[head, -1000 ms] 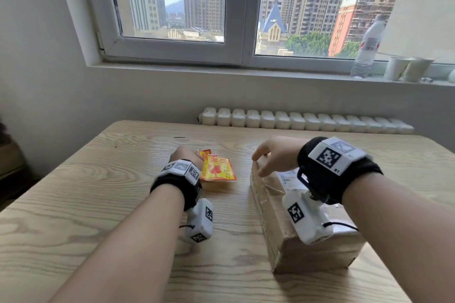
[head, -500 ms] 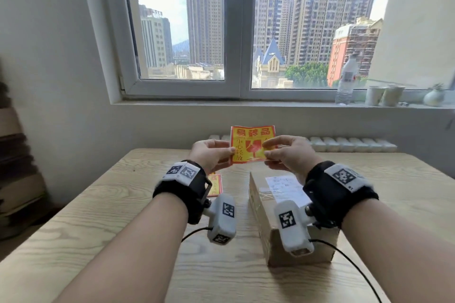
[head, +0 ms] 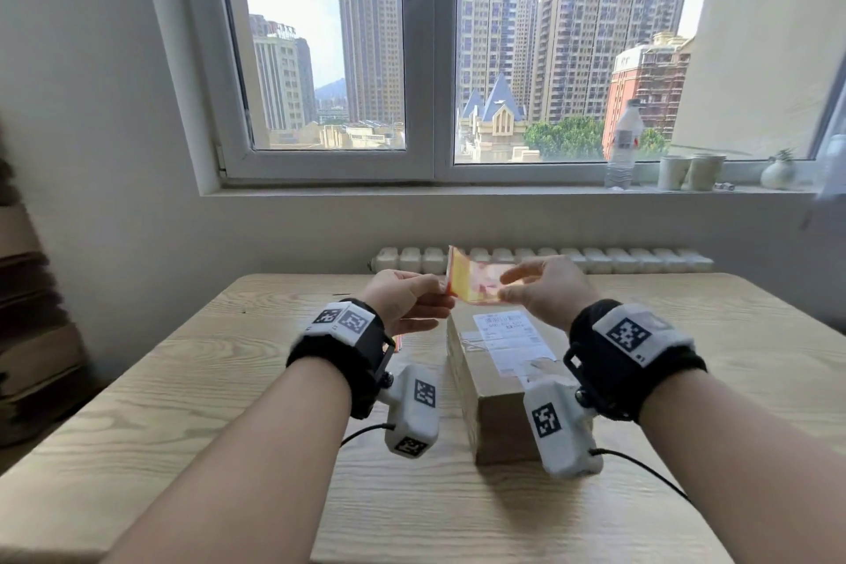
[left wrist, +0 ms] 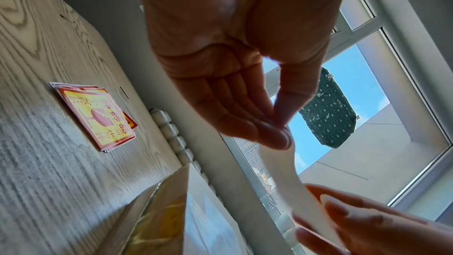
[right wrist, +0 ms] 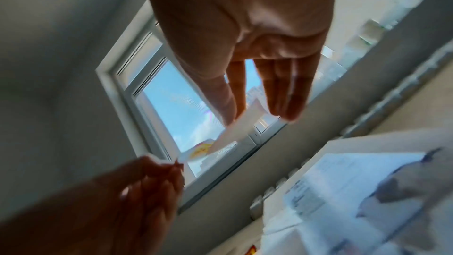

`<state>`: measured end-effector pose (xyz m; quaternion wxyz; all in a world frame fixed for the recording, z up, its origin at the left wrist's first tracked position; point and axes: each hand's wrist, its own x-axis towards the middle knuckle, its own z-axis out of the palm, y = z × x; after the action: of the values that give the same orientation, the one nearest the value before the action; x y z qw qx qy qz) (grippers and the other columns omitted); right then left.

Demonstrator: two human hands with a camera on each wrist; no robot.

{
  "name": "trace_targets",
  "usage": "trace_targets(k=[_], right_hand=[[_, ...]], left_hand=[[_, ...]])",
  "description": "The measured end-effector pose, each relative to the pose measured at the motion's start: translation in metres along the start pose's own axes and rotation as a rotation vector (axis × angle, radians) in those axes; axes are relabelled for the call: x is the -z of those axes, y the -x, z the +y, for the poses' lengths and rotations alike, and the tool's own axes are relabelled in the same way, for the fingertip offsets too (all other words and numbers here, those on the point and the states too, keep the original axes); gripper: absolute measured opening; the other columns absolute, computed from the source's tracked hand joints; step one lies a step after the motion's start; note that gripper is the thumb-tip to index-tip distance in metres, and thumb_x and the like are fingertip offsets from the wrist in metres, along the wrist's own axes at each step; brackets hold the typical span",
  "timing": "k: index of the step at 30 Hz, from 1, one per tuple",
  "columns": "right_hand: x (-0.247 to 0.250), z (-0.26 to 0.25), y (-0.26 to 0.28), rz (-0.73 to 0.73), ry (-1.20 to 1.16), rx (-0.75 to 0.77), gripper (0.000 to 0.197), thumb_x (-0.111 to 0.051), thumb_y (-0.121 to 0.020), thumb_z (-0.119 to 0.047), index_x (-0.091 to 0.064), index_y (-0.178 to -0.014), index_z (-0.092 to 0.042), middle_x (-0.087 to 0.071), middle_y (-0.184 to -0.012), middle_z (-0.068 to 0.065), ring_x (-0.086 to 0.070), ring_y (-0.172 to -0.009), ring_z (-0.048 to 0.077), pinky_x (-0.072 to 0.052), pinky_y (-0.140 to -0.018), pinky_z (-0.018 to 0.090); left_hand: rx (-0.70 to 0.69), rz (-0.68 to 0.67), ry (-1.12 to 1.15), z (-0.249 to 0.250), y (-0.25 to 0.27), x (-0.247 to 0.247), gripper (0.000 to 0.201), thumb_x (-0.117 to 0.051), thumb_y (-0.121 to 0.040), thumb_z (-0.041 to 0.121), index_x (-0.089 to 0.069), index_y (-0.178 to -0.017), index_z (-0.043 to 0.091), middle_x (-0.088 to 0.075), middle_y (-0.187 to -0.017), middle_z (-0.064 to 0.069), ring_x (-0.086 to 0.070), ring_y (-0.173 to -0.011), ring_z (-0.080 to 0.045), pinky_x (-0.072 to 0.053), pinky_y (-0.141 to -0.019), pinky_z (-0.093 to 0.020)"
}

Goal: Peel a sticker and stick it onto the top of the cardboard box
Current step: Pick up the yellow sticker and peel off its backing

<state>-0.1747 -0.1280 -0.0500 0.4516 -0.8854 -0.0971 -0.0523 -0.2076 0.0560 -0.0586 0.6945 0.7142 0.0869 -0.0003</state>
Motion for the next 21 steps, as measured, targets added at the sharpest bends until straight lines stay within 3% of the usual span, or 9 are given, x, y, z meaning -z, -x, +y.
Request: trace_targets(k=[1, 3, 7, 12, 15, 18, 21], right_hand=[[-0.001, 0.001, 0.001, 0.022, 0.125, 0.048, 0.022, -0.072, -0.08, -0.024, -0.074, -0.1, -0.016, -0.068, -0.102, 0.002, -0.062, -0.095, 0.015, -0.047, -0.078, 0.024], [-0.003, 0.0, 0.004, 0.053, 0.124, 0.161, 0.03, -0.072, -0.078, -0.034, -0.075, -0.103, -0.018, -0.073, -0.107, 0.0, -0.065, -0.103, 0.015, -0.048, -0.093, 0.029], [-0.009, -0.004, 0.008, -0.057, -0.166, 0.214, 0.027, -0.077, -0.075, -0.029, -0.078, -0.093, -0.009, -0.076, -0.086, 0.005, -0.068, -0.082, 0.013, -0.053, -0.078, 0.029], [-0.008, 0.004, 0.006, -0.04, -0.165, 0.185, 0.024, -0.078, -0.073, -0.022, -0.079, -0.092, -0.008, -0.077, -0.087, 0.008, -0.069, -0.08, 0.013, -0.056, -0.08, 0.029], [-0.005, 0.008, 0.005, -0.063, -0.239, 0.145, 0.022, -0.078, -0.073, -0.014, -0.077, -0.093, -0.005, -0.076, -0.086, 0.01, -0.066, -0.076, 0.013, -0.054, -0.076, 0.028], [-0.004, 0.013, 0.002, -0.053, -0.331, 0.087, 0.016, -0.077, -0.074, -0.011, -0.077, -0.089, -0.003, -0.075, -0.088, 0.017, -0.066, -0.076, 0.019, -0.056, -0.08, 0.037], [-0.005, 0.02, -0.004, -0.012, -0.412, 0.002, 0.009, -0.073, -0.08, -0.011, -0.074, -0.084, -0.003, -0.074, -0.088, 0.021, -0.068, -0.077, 0.025, -0.058, -0.084, 0.042]], left_hand=[[-0.009, -0.002, 0.005, -0.001, -0.001, -0.002, 0.015, -0.059, -0.089, 0.008, -0.069, -0.077, 0.008, -0.072, -0.053, 0.002, -0.067, -0.045, -0.004, -0.055, -0.059, -0.02], [-0.026, -0.018, 0.015, -0.003, -0.002, -0.007, 0.013, -0.061, -0.088, 0.009, -0.07, -0.079, 0.007, -0.073, -0.055, 0.002, -0.067, -0.045, -0.003, -0.054, -0.059, -0.019], [-0.051, -0.098, 0.032, -0.005, -0.003, -0.016, 0.011, -0.062, -0.089, 0.011, -0.071, -0.084, 0.009, -0.075, -0.06, 0.002, -0.071, -0.051, -0.004, -0.057, -0.059, -0.019], [-0.059, -0.168, -0.009, -0.005, -0.005, -0.022, 0.01, -0.066, -0.087, 0.01, -0.074, -0.092, 0.007, -0.077, -0.069, 0.0, -0.073, -0.058, -0.007, -0.058, -0.063, -0.021], [-0.067, -0.178, -0.032, -0.006, -0.008, -0.025, 0.011, -0.069, -0.085, 0.012, -0.075, -0.093, 0.008, -0.077, -0.075, -0.001, -0.073, -0.061, -0.007, -0.057, -0.074, -0.024], [-0.081, -0.176, -0.025, -0.007, -0.01, -0.03, 0.008, -0.068, -0.085, 0.012, -0.075, -0.09, 0.01, -0.076, -0.077, -0.002, -0.073, -0.063, -0.008, -0.056, -0.079, -0.027], [-0.116, -0.133, 0.01, -0.005, -0.01, -0.034, 0.013, -0.061, -0.087, 0.006, -0.069, -0.079, 0.012, -0.073, -0.082, -0.006, -0.072, -0.069, -0.012, -0.058, -0.075, -0.027]])
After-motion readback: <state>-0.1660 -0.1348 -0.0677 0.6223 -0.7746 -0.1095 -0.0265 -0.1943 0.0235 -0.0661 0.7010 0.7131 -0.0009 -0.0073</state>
